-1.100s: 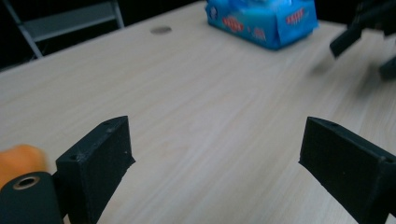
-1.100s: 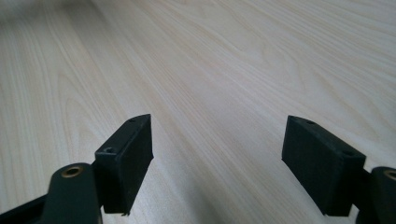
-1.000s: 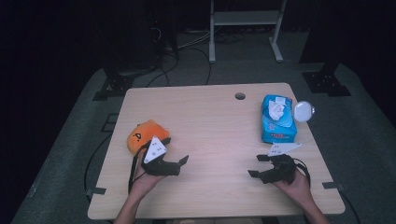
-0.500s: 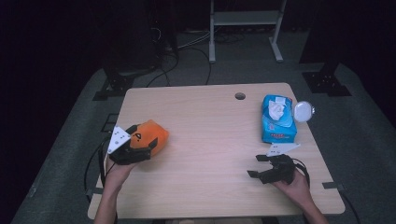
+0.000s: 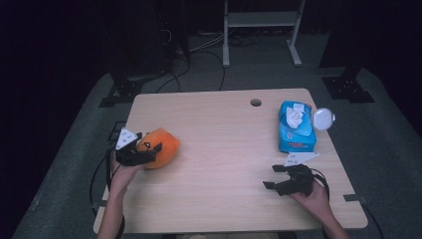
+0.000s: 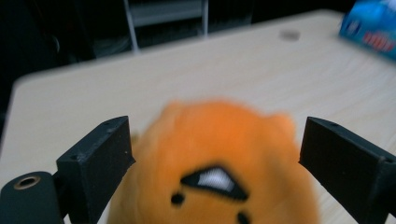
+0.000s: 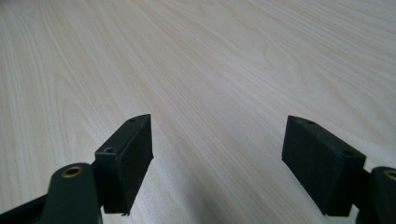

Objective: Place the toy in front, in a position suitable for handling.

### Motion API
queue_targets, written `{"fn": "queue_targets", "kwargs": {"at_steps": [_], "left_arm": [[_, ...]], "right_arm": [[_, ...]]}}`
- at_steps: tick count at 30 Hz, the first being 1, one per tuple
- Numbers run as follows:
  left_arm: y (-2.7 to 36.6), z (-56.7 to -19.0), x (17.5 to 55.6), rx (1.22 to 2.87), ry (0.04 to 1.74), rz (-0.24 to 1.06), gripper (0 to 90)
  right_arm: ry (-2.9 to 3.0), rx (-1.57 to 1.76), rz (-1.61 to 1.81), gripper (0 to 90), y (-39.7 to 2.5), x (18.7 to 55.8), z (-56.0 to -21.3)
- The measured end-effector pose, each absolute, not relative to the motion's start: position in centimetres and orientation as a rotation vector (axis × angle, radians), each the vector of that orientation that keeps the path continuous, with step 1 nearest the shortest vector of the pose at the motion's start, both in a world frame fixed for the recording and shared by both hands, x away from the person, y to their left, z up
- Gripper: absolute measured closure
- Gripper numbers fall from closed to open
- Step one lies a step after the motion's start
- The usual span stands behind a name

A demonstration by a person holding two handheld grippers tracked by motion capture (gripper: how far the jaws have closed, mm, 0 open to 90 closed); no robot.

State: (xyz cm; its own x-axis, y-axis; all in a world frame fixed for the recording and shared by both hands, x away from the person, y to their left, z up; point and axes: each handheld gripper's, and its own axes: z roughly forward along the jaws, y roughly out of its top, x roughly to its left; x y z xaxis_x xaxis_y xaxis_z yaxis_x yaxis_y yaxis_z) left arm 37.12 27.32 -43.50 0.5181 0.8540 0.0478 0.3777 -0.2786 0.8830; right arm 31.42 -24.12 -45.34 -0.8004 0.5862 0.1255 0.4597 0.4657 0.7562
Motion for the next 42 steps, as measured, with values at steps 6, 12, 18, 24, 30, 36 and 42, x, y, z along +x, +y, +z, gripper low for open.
{"fn": "queue_targets", "kwargs": {"at_steps": [6, 12, 18, 24, 30, 36, 42], "left_arm": [[27.6, -44.7, 36.9, 1.811, 1.037, 0.687, 22.2], [27.2, -44.8, 36.4, 1.811, 1.038, 0.722, 29.7], [27.5, -44.2, 36.3, 1.794, 1.030, 0.701, 34.5], [27.1, -43.6, 36.2, 1.791, 1.008, 0.712, 39.7], [27.4, -42.9, 35.8, 1.710, 1.017, 0.656, 42.1], [27.5, -41.5, 35.1, 1.619, 0.983, 0.636, 42.2], [24.5, -40.1, 34.6, 1.619, 0.864, 0.584, 42.1]], "right_arm": [[2.551, 0.913, 1.244, 23.4, -24.0, 31.3, -45.2], [2.543, 0.902, 1.243, 23.4, -24.1, 31.0, -45.0], [2.537, 0.898, 1.248, 23.5, -24.1, 30.9, -45.0], [2.539, 0.902, 1.256, 23.4, -24.3, 31.0, -45.0], [2.530, 0.894, 1.266, 23.4, -24.5, 30.8, -44.8], [2.525, 0.896, 1.266, 23.4, -24.5, 30.8, -44.7], [2.529, 0.915, 1.262, 23.5, -24.6, 31.1, -44.9]]}}
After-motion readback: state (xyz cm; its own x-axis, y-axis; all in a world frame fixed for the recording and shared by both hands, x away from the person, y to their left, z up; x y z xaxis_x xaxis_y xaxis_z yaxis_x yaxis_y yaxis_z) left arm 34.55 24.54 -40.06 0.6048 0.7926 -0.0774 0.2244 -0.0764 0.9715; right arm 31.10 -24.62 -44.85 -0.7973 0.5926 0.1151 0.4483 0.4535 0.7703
